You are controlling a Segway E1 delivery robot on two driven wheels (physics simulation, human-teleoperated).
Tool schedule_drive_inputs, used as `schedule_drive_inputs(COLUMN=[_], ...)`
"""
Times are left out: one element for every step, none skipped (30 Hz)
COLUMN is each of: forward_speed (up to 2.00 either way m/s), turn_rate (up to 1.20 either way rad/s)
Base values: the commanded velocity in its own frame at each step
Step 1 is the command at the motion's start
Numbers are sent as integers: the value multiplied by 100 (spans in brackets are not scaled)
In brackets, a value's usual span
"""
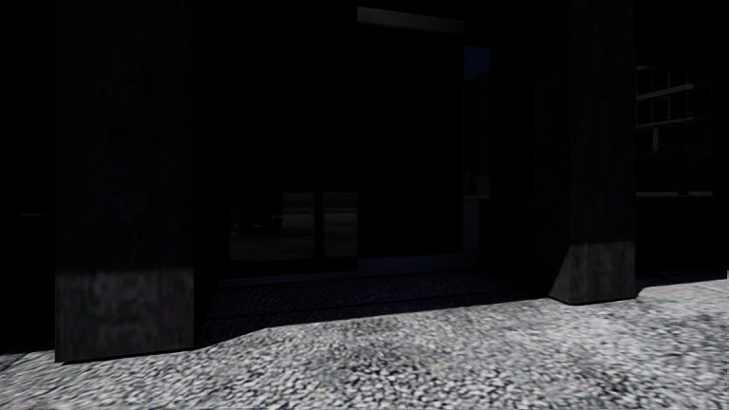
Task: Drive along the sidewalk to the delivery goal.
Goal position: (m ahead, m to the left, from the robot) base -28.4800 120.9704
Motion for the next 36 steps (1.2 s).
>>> schedule_drive_inputs(forward_speed=[0, 0, 0, 0, 0, 0, 0, 0, 0, 0, 0, 0, 0, 0, 0, 0, 0, 0, 0, 0, 0, 0, 0, 0, 0, 0, 0, 0, 0, 0, 0, 0, 0, 0, 0, 0], turn_rate=[82, 82, 82, 82, 82, 82, 82, 80, 79, 78, 78, 76, 75, 75, 75, 75, 75, 75, 75, 75, 75, 75, 75, 75, 75, 75, 75, 75, 75, 75, 75, 75, 75, 75, 75, 75])
